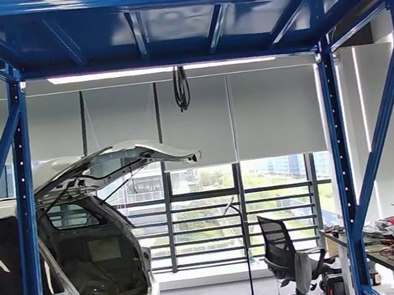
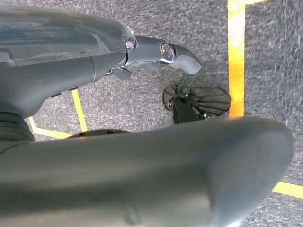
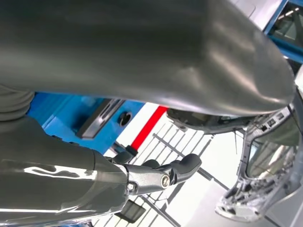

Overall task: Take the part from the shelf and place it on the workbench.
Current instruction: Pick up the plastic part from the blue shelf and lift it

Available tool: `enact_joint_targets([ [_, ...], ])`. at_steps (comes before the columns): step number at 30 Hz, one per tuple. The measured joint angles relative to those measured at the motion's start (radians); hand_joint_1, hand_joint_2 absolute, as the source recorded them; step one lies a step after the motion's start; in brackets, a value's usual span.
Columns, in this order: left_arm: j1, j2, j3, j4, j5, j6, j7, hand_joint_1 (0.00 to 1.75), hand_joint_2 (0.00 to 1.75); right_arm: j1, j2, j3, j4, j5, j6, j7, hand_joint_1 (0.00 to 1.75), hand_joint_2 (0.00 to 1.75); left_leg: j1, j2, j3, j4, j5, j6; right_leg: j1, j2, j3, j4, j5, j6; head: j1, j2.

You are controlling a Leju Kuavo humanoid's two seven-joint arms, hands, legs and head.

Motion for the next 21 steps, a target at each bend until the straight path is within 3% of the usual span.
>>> enact_joint_targets([
  [3, 0.001, 0.0, -0.004, 0.0, 0.003, 0.0, -0.001, 0.0, 0.0, 0.006, -0.006, 0.0, -0.003, 0.022, -0.012, -0.005, 0.0, 0.0, 0.001, 0.001, 0.005, 0.006, -0.005, -0.017, 0.003, 0.0, 0.008, -0.007, 0.0, -0.027, 0.0, 0.0],
  [5, -0.002, 0.0, -0.006, 0.0, 0.006, 0.0, -0.002, 0.0, 0.0, 0.004, -0.007, 0.0, -0.008, 0.036, -0.019, -0.006, 0.0, 0.0, 0.002, 0.002, -0.014, 0.055, -0.026, -0.023, 0.001, 0.0, 0.021, -0.01, -0.004, -0.039, 0.001, 0.0],
  [8, -0.003, 0.0, -0.012, 0.0, 0.01, 0.0, -0.004, 0.0, 0.0, 0.003, -0.008, 0.001, -0.011, 0.051, -0.024, -0.006, 0.0, 0.0, 0.003, 0.002, -0.118, 0.232, -0.092, -0.03, 0.004, 0.0, 0.035, -0.012, -0.017, -0.051, 0.001, 0.0],
  [9, -0.001, 0.0, -0.015, 0.0, 0.011, -0.001, -0.004, 0.0, 0.0, 0.004, -0.008, 0.002, -0.011, 0.055, -0.025, -0.006, 0.0, 0.0, 0.003, 0.002, -0.148, 0.27, -0.099, -0.03, 0.006, 0.001, 0.041, -0.012, -0.023, -0.053, 0.001, 0.0],
  [10, 0.001, 0.0, -0.017, 0.0, 0.011, -0.001, -0.004, 0.0, 0.0, 0.005, -0.008, 0.003, -0.011, 0.059, -0.027, -0.006, 0.0, 0.0, 0.003, 0.002, -0.164, 0.276, -0.086, -0.029, 0.007, 0.003, 0.049, -0.012, -0.03, -0.054, 0.001, 0.0],
  [11, 0.003, 0.0, -0.019, 0.0, 0.012, -0.001, -0.004, 0.0, 0.0, 0.005, -0.008, 0.003, -0.011, 0.062, -0.029, -0.006, 0.0, 0.0, 0.003, 0.002, -0.163, 0.246, -0.055, -0.026, 0.009, 0.005, 0.06, -0.012, -0.038, -0.053, 0.0, 0.0],
  [13, 0.003, 0.0, -0.021, 0.001, 0.012, -0.001, -0.004, 0.0, 0.0, 0.005, -0.008, 0.004, -0.011, 0.065, -0.031, -0.006, 0.0, 0.0, 0.0, 0.002, -0.13, 0.13, 0.03, -0.016, 0.01, 0.007, 0.084, -0.012, -0.057, -0.049, 0.0, 0.0],
  [14, 0.002, 0.0, -0.022, 0.003, 0.012, -0.001, -0.004, 0.0, 0.0, 0.005, -0.008, 0.005, -0.011, 0.065, -0.032, -0.007, 0.0, 0.0, -0.004, 0.002, -0.115, 0.079, 0.052, -0.011, 0.01, 0.008, 0.092, -0.013, -0.065, -0.045, 0.0, 0.0],
  [15, 0.001, -0.001, -0.022, 0.004, 0.012, -0.001, -0.004, 0.0, 0.0, 0.004, -0.007, 0.005, -0.011, 0.066, -0.032, -0.007, 0.0, 0.0, -0.008, 0.002, -0.107, 0.05, 0.062, -0.006, 0.009, 0.008, 0.096, -0.013, -0.072, -0.039, 0.001, 0.0],
  [18, 0.001, -0.001, -0.026, 0.006, 0.014, 0.0, -0.003, 0.0, 0.0, 0.005, -0.007, 0.007, -0.014, 0.067, -0.033, -0.009, 0.0, 0.0, -0.013, 0.002, -0.092, 0.032, 0.052, 0.007, 0.007, 0.007, 0.103, -0.007, -0.08, -0.023, 0.002, 0.0],
  [20, -0.001, 0.0, -0.029, 0.006, 0.016, 0.0, -0.004, 0.0, 0.0, 0.003, -0.008, 0.008, -0.016, 0.068, -0.033, -0.011, 0.0, 0.0, -0.009, 0.002, -0.07, 0.021, 0.044, 0.019, 0.006, 0.005, 0.086, 0.047, -0.084, -0.015, 0.001, 0.001],
  [21, -0.002, 0.001, -0.029, 0.007, 0.018, 0.0, -0.004, 0.0, 0.0, 0.002, -0.008, 0.008, -0.017, 0.068, -0.034, -0.011, 0.0, 0.0, -0.007, 0.002, -0.059, 0.017, 0.039, 0.023, 0.006, 0.005, 0.058, 0.1, -0.095, -0.011, 0.001, 0.001],
])
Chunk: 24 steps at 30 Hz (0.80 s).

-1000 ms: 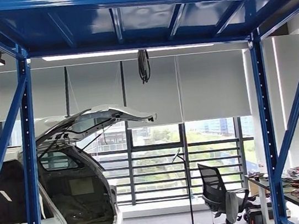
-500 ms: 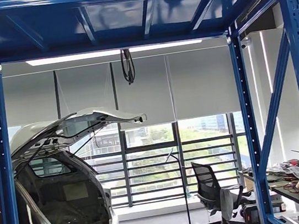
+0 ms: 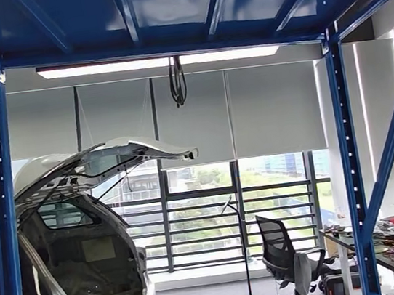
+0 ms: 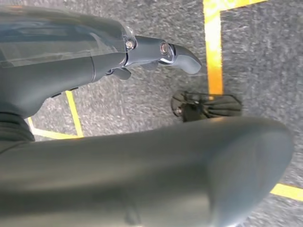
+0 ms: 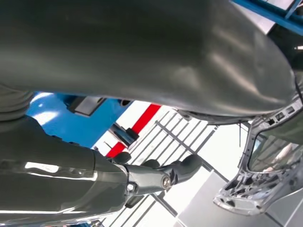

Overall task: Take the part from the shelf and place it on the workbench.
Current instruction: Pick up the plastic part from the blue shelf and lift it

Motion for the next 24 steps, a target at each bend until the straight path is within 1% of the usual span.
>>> enact_joint_targets([
  [2, -0.001, 0.0, -0.001, 0.0, 0.002, 0.0, 0.0, 0.0, 0.0, 0.001, 0.0, 0.001, 0.0, 0.001, -0.001, 0.0, 0.0, 0.0, 0.0, 0.0, 0.016, -0.002, -0.014, 0.005, -0.001, 0.0, -0.085, 0.125, -0.045, 0.007, 0.0, 0.0],
  [3, -0.001, -0.001, -0.002, 0.0, 0.002, 0.0, 0.0, 0.0, 0.0, 0.003, 0.0, 0.001, 0.0, 0.001, -0.001, 0.0, 0.0, 0.0, 0.0, 0.0, 0.023, -0.002, -0.022, 0.005, -0.001, 0.0, -0.123, 0.166, -0.062, 0.009, 0.0, 0.0],
  [4, 0.0, -0.001, -0.003, 0.0, 0.002, 0.0, 0.0, 0.0, 0.0, 0.005, 0.0, 0.001, 0.0, 0.001, -0.001, 0.0, 0.0, 0.0, 0.0, -0.001, 0.034, -0.002, -0.03, 0.004, -0.001, 0.0, -0.148, 0.178, -0.062, 0.01, 0.0, 0.0],
  [5, 0.001, -0.001, -0.004, 0.0, 0.002, 0.0, 0.0, 0.0, 0.0, 0.006, 0.0, 0.002, 0.0, 0.002, -0.002, 0.0, 0.0, 0.0, 0.0, -0.001, 0.046, -0.002, -0.039, 0.003, -0.001, 0.0, -0.155, 0.156, -0.038, 0.01, 0.0, 0.0],
  [6, 0.002, -0.001, -0.006, 0.0, 0.002, 0.0, 0.0, 0.0, 0.0, 0.006, 0.0, 0.002, 0.0, 0.002, -0.003, 0.0, 0.0, 0.0, 0.0, -0.001, 0.061, -0.002, -0.05, 0.002, -0.001, -0.001, -0.147, 0.103, 0.007, 0.009, 0.0, 0.0],
  [7, 0.002, -0.001, -0.007, 0.0, 0.002, 0.0, -0.001, 0.0, 0.0, 0.006, 0.0, 0.001, 0.0, 0.002, -0.003, -0.001, 0.0, 0.0, 0.0, -0.001, 0.074, -0.003, -0.061, -0.002, 0.0, -0.002, -0.133, 0.039, 0.061, 0.006, 0.0, -0.001],
  [8, 0.001, -0.001, -0.009, 0.0, 0.002, 0.0, -0.001, 0.0, 0.0, 0.006, 0.0, 0.001, 0.0, 0.002, -0.004, -0.001, 0.0, 0.0, 0.0, -0.001, 0.085, -0.003, -0.07, -0.006, 0.003, -0.003, -0.122, -0.017, 0.095, 0.001, 0.0, -0.001],
  [9, 0.0, -0.002, -0.012, 0.0, 0.002, 0.0, -0.002, 0.0, 0.0, 0.007, 0.0, 0.001, 0.0, 0.001, -0.004, -0.001, 0.0, 0.0, -0.001, -0.002, 0.09, -0.004, -0.077, -0.012, 0.006, -0.004, -0.115, -0.054, 0.12, -0.006, 0.0, -0.001],
  [10, -0.001, -0.002, -0.014, 0.001, 0.003, 0.0, -0.002, 0.0, 0.0, 0.007, 0.0, 0.0, -0.001, -0.004, -0.003, -0.001, 0.0, 0.0, -0.001, -0.002, 0.094, -0.004, -0.082, -0.018, 0.009, -0.004, -0.114, -0.07, 0.126, -0.014, 0.0, 0.0],
  [11, -0.002, -0.002, -0.016, 0.001, 0.003, 0.0, -0.002, 0.0, 0.0, 0.008, 0.0, -0.001, -0.002, -0.014, 0.001, -0.002, 0.0, 0.0, -0.001, -0.002, 0.098, -0.005, -0.084, -0.023, 0.012, -0.004, -0.113, -0.074, 0.121, -0.022, 0.0, 0.0],
  [13, -0.003, -0.002, -0.018, 0.001, 0.005, 0.0, -0.003, 0.0, 0.0, 0.009, -0.001, -0.004, -0.005, -0.049, 0.018, -0.005, 0.0, 0.0, -0.001, -0.001, 0.1, 0.005, -0.087, -0.03, 0.01, -0.003, -0.1, -0.084, 0.125, -0.034, 0.001, 0.0],
  [14, -0.004, -0.002, -0.019, 0.001, 0.007, 0.0, -0.004, 0.0, 0.0, 0.009, -0.003, -0.006, -0.006, -0.075, 0.032, -0.009, 0.0, 0.0, 0.0, -0.001, 0.09, 0.028, -0.093, -0.034, 0.007, -0.003, -0.091, -0.091, 0.124, -0.038, 0.001, -0.001],
  [15, -0.005, -0.002, -0.02, 0.001, 0.009, -0.002, -0.004, 0.0, 0.0, 0.009, -0.005, -0.009, -0.007, -0.105, 0.048, -0.014, 0.0, 0.0, 0.001, 0.0, 0.068, 0.069, -0.107, -0.038, 0.005, -0.004, -0.082, -0.097, 0.123, -0.042, 0.001, -0.001],
  [16, -0.005, -0.002, -0.022, 0.001, 0.011, -0.003, -0.005, 0.0, 0.0, 0.009, -0.008, -0.012, -0.007, -0.137, 0.065, -0.02, 0.0, 0.0, 0.002, 0.0, 0.036, 0.124, -0.126, -0.042, 0.004, -0.004, -0.076, -0.101, 0.12, -0.045, 0.001, -0.001],
  [18, -0.004, -0.002, -0.026, 0.001, 0.013, -0.005, -0.005, 0.0, 0.0, 0.013, -0.017, -0.018, -0.006, -0.201, 0.099, -0.029, 0.0, 0.0, 0.005, 0.0, -0.038, 0.234, -0.17, -0.049, 0.004, -0.004, -0.07, -0.101, 0.112, -0.049, 0.001, -0.001],
  [19, -0.002, -0.002, -0.028, 0.001, 0.014, -0.005, -0.005, 0.0, 0.0, 0.016, -0.023, -0.022, -0.004, -0.223, 0.112, -0.032, 0.0, 0.0, 0.008, 0.0, -0.065, 0.259, -0.173, -0.052, 0.004, -0.003, -0.066, -0.101, 0.107, -0.049, 0.001, -0.001],
  [20, 0.0, -0.002, -0.031, 0.001, 0.014, -0.004, -0.005, 0.0, 0.0, 0.019, -0.031, -0.028, -0.003, -0.243, 0.124, -0.034, 0.0, 0.0, 0.01, 0.0, -0.077, 0.253, -0.154, -0.054, 0.004, -0.002, -0.06, -0.101, 0.102, -0.048, 0.001, -0.001],
  [21, 0.0, -0.001, -0.032, 0.001, 0.016, -0.004, -0.006, 0.0, 0.0, 0.022, -0.039, -0.035, -0.002, -0.257, 0.132, -0.035, 0.0, 0.0, 0.013, 0.0, -0.073, 0.213, -0.114, -0.055, 0.003, 0.0, -0.052, -0.101, 0.097, -0.046, 0.001, -0.001],
  [22, 0.001, -0.001, -0.033, 0.001, 0.019, -0.003, -0.006, 0.0, 0.0, 0.024, -0.046, -0.043, -0.001, -0.268, 0.138, -0.034, 0.0, 0.0, 0.015, 0.0, -0.057, 0.15, -0.062, -0.055, 0.003, 0.001, -0.044, -0.101, 0.091, -0.042, 0.001, -0.001],
  [23, 0.001, -0.001, -0.034, 0.002, 0.021, -0.003, -0.006, 0.0, 0.0, 0.025, -0.053, -0.053, 0.0, -0.279, 0.142, -0.031, 0.0, 0.0, 0.015, 0.0, -0.042, 0.091, -0.026, -0.054, 0.003, 0.001, -0.038, -0.101, 0.085, -0.037, 0.001, -0.001],
  [24, 0.0, -0.001, -0.035, 0.003, 0.025, -0.002, -0.006, 0.0, 0.0, 0.025, -0.059, -0.063, 0.001, -0.287, 0.145, -0.026, 0.0, 0.0, 0.013, 0.0, -0.03, 0.048, -0.004, -0.049, 0.003, 0.002, -0.036, -0.1, 0.081, -0.032, 0.001, 0.0],
])
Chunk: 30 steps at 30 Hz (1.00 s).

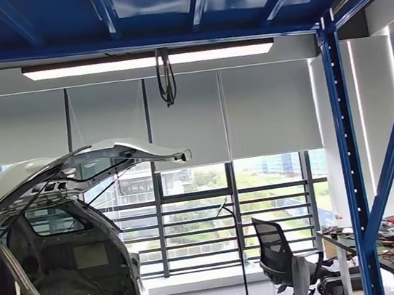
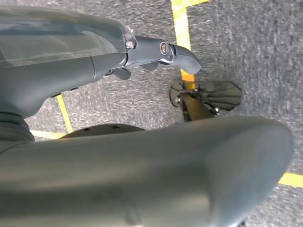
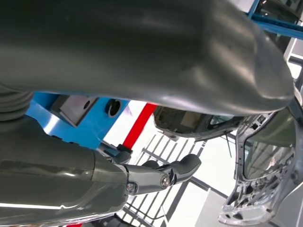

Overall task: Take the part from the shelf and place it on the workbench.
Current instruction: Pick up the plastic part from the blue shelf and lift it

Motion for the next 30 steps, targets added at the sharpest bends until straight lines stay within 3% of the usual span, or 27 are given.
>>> enact_joint_targets([
  [1, 0.0, 0.0, -0.001, 0.001, 0.003, 0.0, -0.001, 0.0, 0.0, 0.0, -0.004, -0.01, 0.001, -0.005, 0.002, 0.007, 0.0, 0.0, -0.003, 0.0, 0.005, -0.024, 0.007, 0.005, 0.0, 0.0, 0.0, 0.0, -0.003, 0.006, 0.0, 0.0],
  [3, 0.001, 0.0, -0.004, 0.002, 0.009, 0.001, -0.002, 0.0, 0.0, -0.002, -0.009, -0.029, 0.005, 0.001, -0.004, 0.022, 0.0, 0.87, -0.006, 0.0, 0.007, -0.037, 0.007, 0.013, 0.001, 0.0, 0.0, 0.0, -0.008, 0.01, -0.001, 0.0],
  [5, 0.002, 0.0, -0.007, 0.002, 0.016, 0.003, -0.005, 0.0, 0.0, -0.006, -0.011, -0.042, 0.01, 0.045, -0.028, 0.036, 0.0, 1.75, -0.007, -0.002, 0.01, -0.041, 0.009, 0.016, 0.0, -0.001, 0.004, -0.003, -0.009, 0.004, 0.0, 0.0],
  [7, 0.0, 0.001, -0.009, 0.003, 0.025, 0.005, -0.007, 0.0, 0.0, -0.013, -0.012, -0.051, 0.015, 0.128, -0.072, 0.056, 0.0, 1.75, -0.008, -0.003, 0.011, -0.04, 0.007, 0.019, 0.0, -0.001, 0.009, -0.009, -0.008, 0.002, 0.0, 0.0],
  [12, -0.004, 0.0, -0.014, 0.003, 0.043, 0.009, -0.01, 0.0, 0.0, -0.03, -0.003, -0.054, 0.023, 0.438, -0.219, 0.136, 0.0, 1.75, -0.009, -0.003, 0.012, -0.04, 0.004, 0.025, -0.001, -0.001, 0.014, -0.019, -0.005, 0.011, 0.0, 0.0],
  [16, -0.005, 0.0, -0.021, 0.003, 0.049, 0.009, -0.013, 0.0, 0.0, -0.045, 0.009, -0.042, 0.045, 0.67, -0.263, 0.225, 0.0, 1.75, -0.011, -0.003, 0.012, -0.04, 0.004, 0.026, -0.002, -0.001, 0.015, -0.021, -0.005, 0.022, 0.0, 0.0],
  [19, -0.006, 0.0, -0.033, 0.003, 0.049, 0.008, -0.017, 0.0, 0.0, -0.066, 0.02, -0.022, 0.085, 0.787, -0.28, 0.267, 0.0, 1.75, -0.01, -0.003, 0.014, -0.04, 0.004, 0.026, -0.001, -0.001, 0.016, -0.021, -0.005, 0.023, 0.0, 0.0],
  [30, -0.015, 0.0, -0.079, 0.003, 0.044, 0.0, -0.018, 0.0, 0.0, -0.206, 0.041, 0.091, 0.343, 0.971, -0.255, 0.323, 0.0, 1.75, -0.006, -0.003, 0.018, -0.041, 0.005, 0.025, 0.002, -0.001, 0.018, -0.018, -0.005, 0.023, 0.0, 0.0],
])
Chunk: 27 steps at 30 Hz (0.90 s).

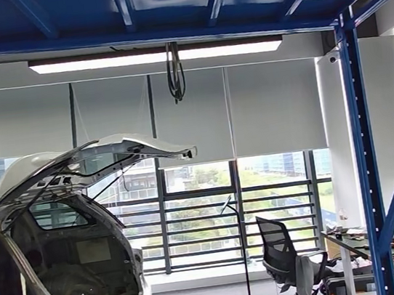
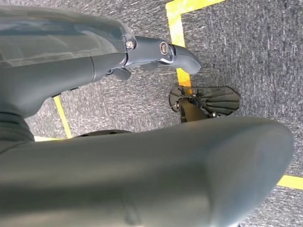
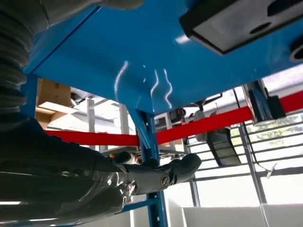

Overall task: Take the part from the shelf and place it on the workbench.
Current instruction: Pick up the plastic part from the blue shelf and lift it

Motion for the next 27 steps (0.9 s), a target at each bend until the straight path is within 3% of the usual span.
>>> enact_joint_targets([
  [10, -0.005, 0.0, -0.039, 0.0, 0.005, -0.005, -0.006, 0.0, 0.0, -0.134, 0.06, 0.111, 0.236, 0.134, -0.062, 0.067, 0.0, 1.75, 0.0, 0.0, 0.0, 0.0, 0.0, 0.0, 0.0, 0.0, 0.0, 0.0, 0.0, 0.0, 0.0, 0.0],
  [27, -0.007, 0.001, -0.074, 0.0, 0.007, -0.012, -0.017, 0.0, 0.0, -0.174, 0.132, 0.171, 0.341, 0.228, -0.094, 0.093, 0.0, 1.75, 0.0, 0.0, 0.0, 0.0, 0.0, 0.0, 0.0, 0.0, 0.0, 0.0, 0.0, 0.0, 0.0, 0.0],
])
